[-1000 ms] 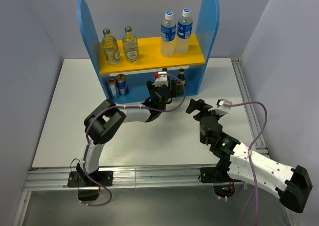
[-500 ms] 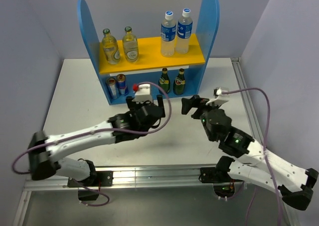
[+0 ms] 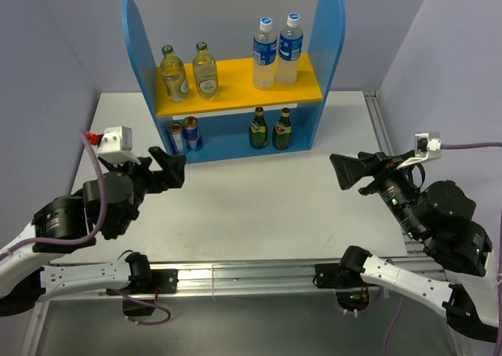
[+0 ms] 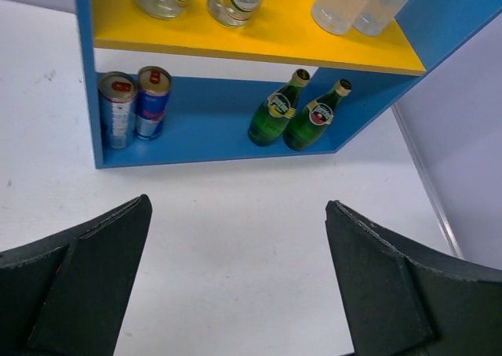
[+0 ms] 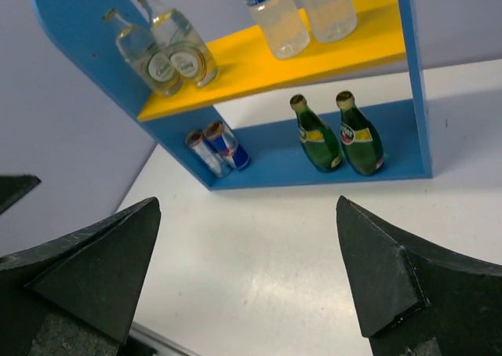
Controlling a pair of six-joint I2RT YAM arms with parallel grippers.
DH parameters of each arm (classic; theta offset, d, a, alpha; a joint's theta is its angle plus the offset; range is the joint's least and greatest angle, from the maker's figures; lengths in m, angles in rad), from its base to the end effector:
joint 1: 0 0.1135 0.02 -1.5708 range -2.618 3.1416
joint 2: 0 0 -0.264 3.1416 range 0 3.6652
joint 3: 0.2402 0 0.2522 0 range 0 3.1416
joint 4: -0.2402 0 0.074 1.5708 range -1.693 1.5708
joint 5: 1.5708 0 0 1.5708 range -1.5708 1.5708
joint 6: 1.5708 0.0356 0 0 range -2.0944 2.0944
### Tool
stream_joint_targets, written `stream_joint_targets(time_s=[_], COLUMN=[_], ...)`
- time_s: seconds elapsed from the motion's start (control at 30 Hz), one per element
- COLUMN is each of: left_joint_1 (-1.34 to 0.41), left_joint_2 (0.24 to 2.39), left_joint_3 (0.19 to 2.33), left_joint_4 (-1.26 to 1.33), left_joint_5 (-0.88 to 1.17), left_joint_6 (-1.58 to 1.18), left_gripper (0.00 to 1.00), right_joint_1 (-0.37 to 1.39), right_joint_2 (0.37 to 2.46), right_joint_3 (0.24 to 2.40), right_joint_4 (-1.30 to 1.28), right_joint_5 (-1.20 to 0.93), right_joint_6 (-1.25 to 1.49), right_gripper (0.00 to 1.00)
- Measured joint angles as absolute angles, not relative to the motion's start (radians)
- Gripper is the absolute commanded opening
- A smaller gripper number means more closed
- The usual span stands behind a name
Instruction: Place and organize the beverage onto the shelf
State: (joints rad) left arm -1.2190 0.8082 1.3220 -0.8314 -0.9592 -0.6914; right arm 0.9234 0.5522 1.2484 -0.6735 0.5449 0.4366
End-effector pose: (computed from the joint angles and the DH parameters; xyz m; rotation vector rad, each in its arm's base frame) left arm 0.0657 -0.0943 0.4475 -0.1708 1.7679 -0.4832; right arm 0.0444 0.0281 0.4575 0.0556 1.5874 0.6505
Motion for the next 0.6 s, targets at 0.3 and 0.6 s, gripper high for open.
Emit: stream_joint_targets(time_s=[0.3,0.6], left_joint_1=[-1.219,-1.219], left_joint_2=[0.702,0.7], left_joint_3=[1.23,1.218], left_joint_4=[-0.826,-0.829], left_joint_5=[-0.977,-0.989], left_joint_6=[-0.621,-0.62], left_gripper=[0.99,0.99], right_joint_1=[0.923,0.923], right_joint_2=[0.513,0.512], right_joint_3=[1.251,1.251], right_joint_4=[-0.812,-0.85], right_joint_5=[0.48,0.477], right_joint_6=[0.448,0.452], right_gripper=[1.0,1.0])
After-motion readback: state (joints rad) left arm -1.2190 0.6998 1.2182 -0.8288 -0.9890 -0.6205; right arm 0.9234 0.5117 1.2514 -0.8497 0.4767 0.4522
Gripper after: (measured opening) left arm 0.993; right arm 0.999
